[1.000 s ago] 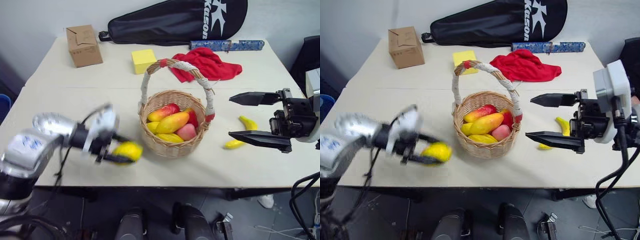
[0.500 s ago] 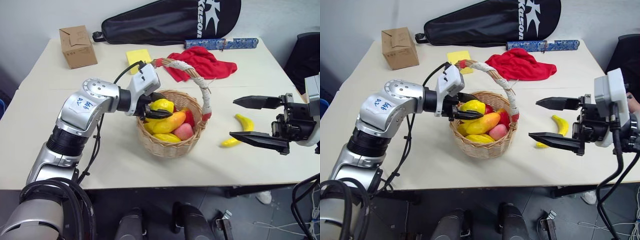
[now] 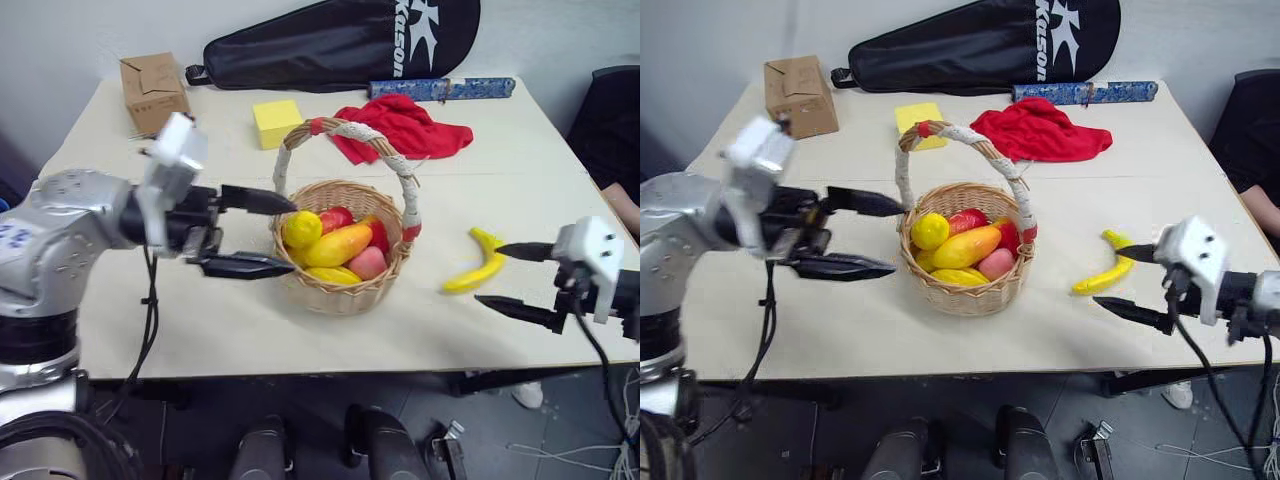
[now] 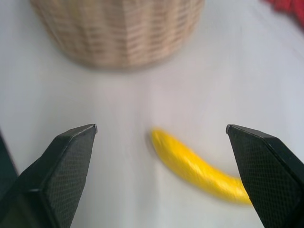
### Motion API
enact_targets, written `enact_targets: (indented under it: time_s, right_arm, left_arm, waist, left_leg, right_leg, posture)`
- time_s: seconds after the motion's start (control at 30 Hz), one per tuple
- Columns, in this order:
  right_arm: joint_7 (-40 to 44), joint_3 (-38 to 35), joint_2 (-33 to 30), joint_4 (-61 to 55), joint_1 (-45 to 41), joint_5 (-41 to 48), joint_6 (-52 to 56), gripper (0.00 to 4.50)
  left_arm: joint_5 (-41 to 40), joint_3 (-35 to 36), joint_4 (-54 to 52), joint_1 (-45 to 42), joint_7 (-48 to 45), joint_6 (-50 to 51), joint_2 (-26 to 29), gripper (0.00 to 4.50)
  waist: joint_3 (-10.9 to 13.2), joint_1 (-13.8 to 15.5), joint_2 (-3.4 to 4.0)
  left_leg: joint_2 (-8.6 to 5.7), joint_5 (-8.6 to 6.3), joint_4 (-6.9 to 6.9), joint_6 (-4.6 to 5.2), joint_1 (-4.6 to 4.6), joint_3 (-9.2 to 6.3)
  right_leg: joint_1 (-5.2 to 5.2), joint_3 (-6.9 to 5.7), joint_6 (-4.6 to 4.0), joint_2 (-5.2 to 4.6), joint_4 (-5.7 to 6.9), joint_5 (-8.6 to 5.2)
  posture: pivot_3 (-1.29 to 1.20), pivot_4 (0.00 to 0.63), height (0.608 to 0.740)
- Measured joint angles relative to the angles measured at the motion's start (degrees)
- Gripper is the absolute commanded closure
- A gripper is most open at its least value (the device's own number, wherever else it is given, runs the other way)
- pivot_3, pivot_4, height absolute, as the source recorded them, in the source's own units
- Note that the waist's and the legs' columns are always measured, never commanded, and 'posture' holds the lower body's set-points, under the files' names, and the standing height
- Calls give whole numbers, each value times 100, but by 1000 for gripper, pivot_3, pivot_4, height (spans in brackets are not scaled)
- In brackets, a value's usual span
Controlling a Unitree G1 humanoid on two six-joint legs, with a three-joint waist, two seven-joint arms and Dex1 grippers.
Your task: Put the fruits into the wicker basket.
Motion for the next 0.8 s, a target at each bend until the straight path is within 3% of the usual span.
enact_targets:
  time_s: [0.17, 0.43, 0.53, 0.67, 0.8]
  right_arm:
    - [407, 1607, 56, 1614, -1881, -1491, -1363, 0]
    - [1325, 2906, 682, 3666, -3839, -2561, -2349, 0]
    - [1560, 3060, 942, 4314, -4262, -2708, -2568, 624]
    - [1893, 3115, 1031, 4621, -4358, -2760, -2804, 1884]
    - [2035, 3036, 1067, 4638, -4359, -2658, -2639, 1884]
  left_arm:
    - [-174, 101, -302, 344, -49, -38, 238, 71]
    - [-181, 142, -450, 562, 343, -239, 216, 71]
    - [-205, 211, -575, 620, 467, -256, 229, 0]
    - [-215, 275, -619, 672, 568, -289, 271, 0]
    - [-218, 285, -619, 694, 630, -295, 297, 0]
  waist:
    - [4, -83, 7]
    - [2, -101, 2]
    - [-8, -110, -13]
    - [-25, -114, -41]
    - [-26, -123, -43]
  left_leg:
    - [5, 1, -4, -11, 4, 3]
    - [10, 3, -2, -18, 6, 5]
    - [9, 3, 0, -18, 10, 5]
    - [9, 3, 0, -18, 15, 4]
    - [10, 3, 1, -18, 14, 4]
  right_leg:
    - [-2, 4, -6, 9, 3, -4]
    - [-3, 5, -10, 12, 4, -6]
    - [3, 5, -10, 10, 4, -5]
    - [8, 5, -10, 6, 8, -5]
    - [7, 6, -11, 1, 10, -5]
  posture:
    - [0, 150, 740]
    - [0, 150, 740]
    - [0, 150, 740]
    - [0, 150, 740]
    - [0, 150, 740]
